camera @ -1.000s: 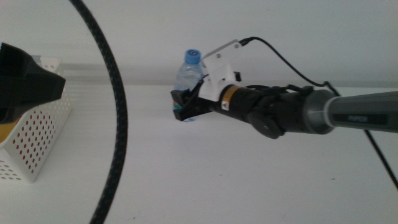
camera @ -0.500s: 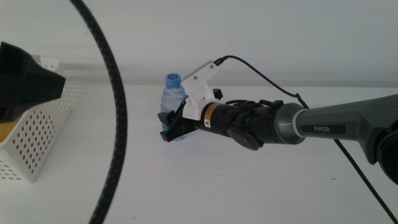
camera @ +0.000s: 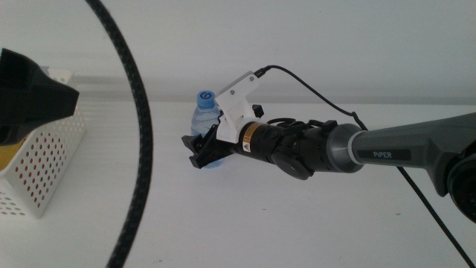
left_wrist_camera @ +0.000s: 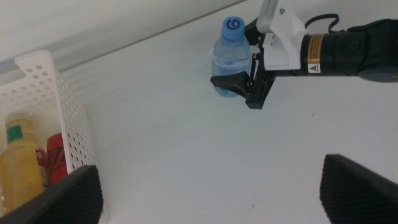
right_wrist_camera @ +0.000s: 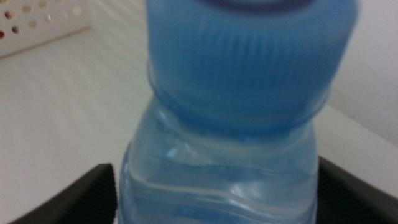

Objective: Use arms to grab the bottles and put them into the dustbin to the left of the table.

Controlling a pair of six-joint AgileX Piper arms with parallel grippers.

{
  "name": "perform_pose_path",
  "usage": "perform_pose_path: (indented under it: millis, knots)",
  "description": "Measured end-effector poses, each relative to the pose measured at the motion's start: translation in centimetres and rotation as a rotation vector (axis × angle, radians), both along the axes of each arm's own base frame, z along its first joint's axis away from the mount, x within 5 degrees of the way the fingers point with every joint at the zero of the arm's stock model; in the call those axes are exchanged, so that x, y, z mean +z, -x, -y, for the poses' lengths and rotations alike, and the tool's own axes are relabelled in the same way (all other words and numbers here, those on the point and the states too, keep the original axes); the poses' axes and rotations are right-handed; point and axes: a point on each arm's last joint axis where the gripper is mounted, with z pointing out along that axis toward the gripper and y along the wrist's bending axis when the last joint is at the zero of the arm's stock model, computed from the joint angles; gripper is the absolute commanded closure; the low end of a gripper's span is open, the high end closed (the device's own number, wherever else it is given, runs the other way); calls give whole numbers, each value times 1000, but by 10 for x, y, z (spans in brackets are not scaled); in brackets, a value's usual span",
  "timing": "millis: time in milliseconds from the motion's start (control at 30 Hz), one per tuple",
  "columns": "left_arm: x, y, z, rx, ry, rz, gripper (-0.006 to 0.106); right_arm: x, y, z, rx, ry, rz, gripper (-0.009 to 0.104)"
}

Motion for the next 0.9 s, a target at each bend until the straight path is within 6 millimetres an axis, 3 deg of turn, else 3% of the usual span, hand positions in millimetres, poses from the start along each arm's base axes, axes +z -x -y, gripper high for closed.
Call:
perform_pose_path:
  millis: [233, 400, 667, 900]
  knots:
    - [0, 0, 0, 0, 2, 5, 7, 1, 0, 2, -21, 16, -32, 10]
    - [0, 0, 0, 0, 2, 6, 7, 19, 6, 7, -42, -5, -42, 10]
    - [3, -3, 1, -1, 17, 45, 7, 30, 28, 25, -57, 8, -82, 10]
    - [6, -5, 2, -2, 30, 81, 7, 61, 55, 46, -102, -33, -121, 10]
